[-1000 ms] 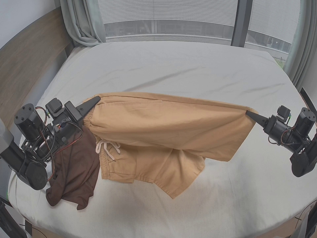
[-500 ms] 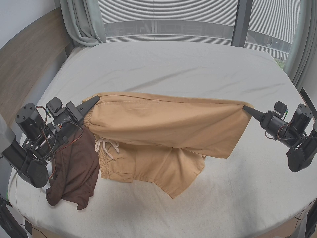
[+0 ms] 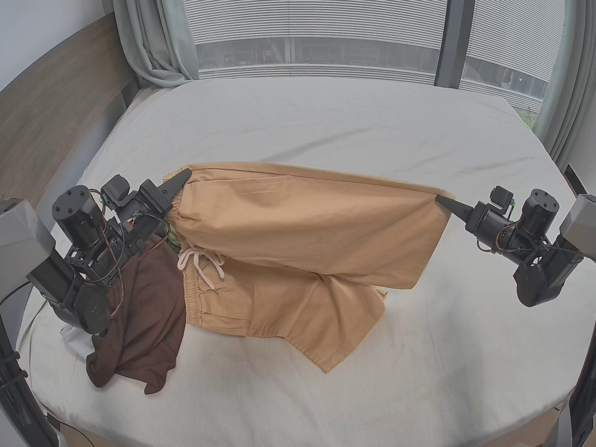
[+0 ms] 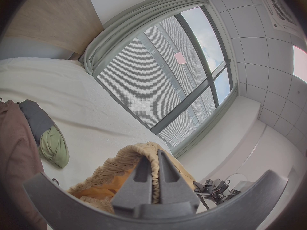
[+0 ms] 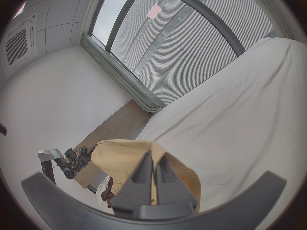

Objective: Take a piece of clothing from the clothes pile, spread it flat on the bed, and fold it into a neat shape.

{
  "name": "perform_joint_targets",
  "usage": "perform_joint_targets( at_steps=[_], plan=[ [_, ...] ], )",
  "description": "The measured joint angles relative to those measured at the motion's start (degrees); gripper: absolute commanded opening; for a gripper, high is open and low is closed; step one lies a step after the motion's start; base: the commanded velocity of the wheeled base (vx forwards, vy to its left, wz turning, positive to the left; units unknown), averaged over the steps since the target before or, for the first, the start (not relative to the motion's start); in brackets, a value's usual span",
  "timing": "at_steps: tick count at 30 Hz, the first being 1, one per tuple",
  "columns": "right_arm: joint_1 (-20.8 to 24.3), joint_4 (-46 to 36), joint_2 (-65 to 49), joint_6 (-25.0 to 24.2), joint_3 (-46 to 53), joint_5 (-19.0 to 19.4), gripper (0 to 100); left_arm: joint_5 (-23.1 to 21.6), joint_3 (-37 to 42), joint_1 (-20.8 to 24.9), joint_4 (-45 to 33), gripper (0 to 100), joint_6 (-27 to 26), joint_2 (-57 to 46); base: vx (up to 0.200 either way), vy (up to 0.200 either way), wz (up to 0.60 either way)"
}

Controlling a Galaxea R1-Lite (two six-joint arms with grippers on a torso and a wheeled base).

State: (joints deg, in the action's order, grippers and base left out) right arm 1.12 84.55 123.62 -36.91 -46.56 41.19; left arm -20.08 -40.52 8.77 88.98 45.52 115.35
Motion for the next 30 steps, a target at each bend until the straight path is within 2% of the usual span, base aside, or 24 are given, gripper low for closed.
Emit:
perform_joint_targets(
  at_steps=[6,13,30],
  plan=[
    [0.04,-0.06,4.11,0.0,-3.28,-0.04,0,0.56,-2.28,0.11,0.0,0,-0.04,3.01,0.0,0.0,0.0],
    [0.24,-2.45,8.13,0.0,-7.96,-0.22,0,3.61,-6.44,0.11,0.0,0,0.13,6.88,0.0,0.0,0.0],
    [2.73,-7.42,14.41,0.07,-18.16,-0.83,0,4.16,-14.25,-0.22,0.0,0,0.33,13.95,0.0,0.0,0.0]
  ],
)
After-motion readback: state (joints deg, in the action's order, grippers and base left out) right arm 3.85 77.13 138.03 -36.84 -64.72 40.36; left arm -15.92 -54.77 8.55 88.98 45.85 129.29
